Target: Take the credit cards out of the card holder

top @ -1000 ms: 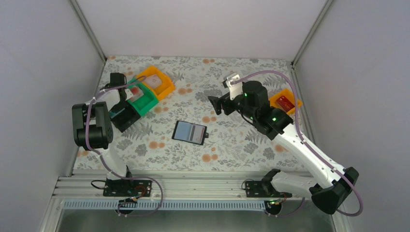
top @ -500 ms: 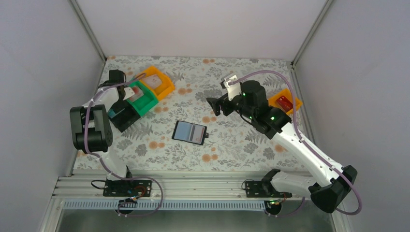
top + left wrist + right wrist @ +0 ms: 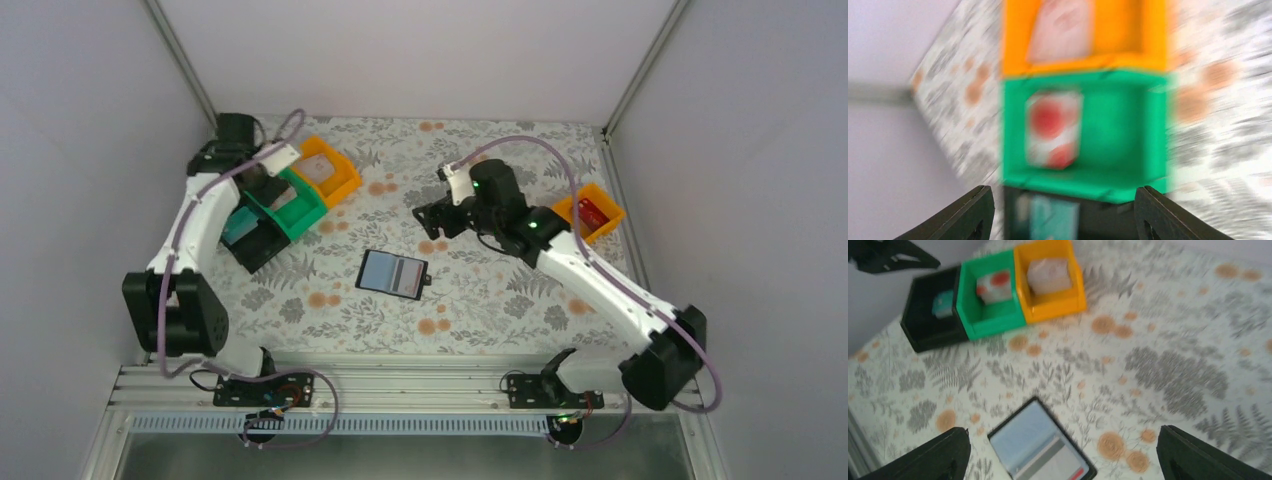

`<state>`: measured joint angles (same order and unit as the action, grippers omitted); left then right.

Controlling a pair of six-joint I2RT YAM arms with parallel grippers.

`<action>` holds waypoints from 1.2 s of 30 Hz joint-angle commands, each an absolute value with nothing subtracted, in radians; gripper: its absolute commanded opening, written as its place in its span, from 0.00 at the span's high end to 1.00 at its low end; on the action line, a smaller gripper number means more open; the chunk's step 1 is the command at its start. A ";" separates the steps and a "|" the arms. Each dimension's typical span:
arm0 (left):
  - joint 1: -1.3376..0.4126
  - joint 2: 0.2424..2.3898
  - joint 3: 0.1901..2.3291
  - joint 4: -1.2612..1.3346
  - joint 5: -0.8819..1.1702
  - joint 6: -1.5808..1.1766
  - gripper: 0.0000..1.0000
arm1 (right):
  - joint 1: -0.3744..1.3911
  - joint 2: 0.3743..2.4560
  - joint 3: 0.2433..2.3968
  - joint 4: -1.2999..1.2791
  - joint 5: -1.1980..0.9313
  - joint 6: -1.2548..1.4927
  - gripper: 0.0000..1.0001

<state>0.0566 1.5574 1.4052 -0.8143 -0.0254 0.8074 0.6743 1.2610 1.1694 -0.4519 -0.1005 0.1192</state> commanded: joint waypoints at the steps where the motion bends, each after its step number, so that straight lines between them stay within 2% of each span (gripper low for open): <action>1: -0.166 1.478 1.268 -0.875 0.116 0.697 0.29 | 0.671 1.372 1.156 -0.489 -0.256 0.291 0.11; 5: -0.271 1.495 1.208 -0.862 0.254 0.615 0.28 | 0.690 1.427 1.051 -0.338 -0.389 0.440 0.23; 8: -0.308 1.518 1.130 -0.795 0.336 0.569 0.28 | 0.717 1.476 0.984 -0.294 -0.368 0.511 0.26; 12: -0.354 1.551 0.999 -0.681 0.312 0.569 0.27 | 0.741 1.539 0.912 -0.249 -0.338 0.568 0.29; 18: -0.360 1.613 0.897 -0.572 0.336 0.567 0.28 | 0.753 1.643 0.948 -0.290 -0.302 0.581 0.39; 21: -0.359 1.612 0.860 -0.536 0.351 0.566 0.33 | 0.754 1.691 0.978 -0.301 -0.304 0.575 0.48; 24: -0.359 1.607 0.821 -0.533 0.363 0.577 0.37 | 0.753 1.750 1.017 -0.316 -0.319 0.575 0.47; 29: -0.359 1.603 0.760 -0.501 0.449 0.605 0.37 | 0.753 1.803 1.063 -0.369 -0.213 0.559 0.42; 36: -0.359 1.651 0.755 -0.512 0.530 0.633 0.37 | 0.755 1.841 1.054 -0.308 -0.355 0.575 0.40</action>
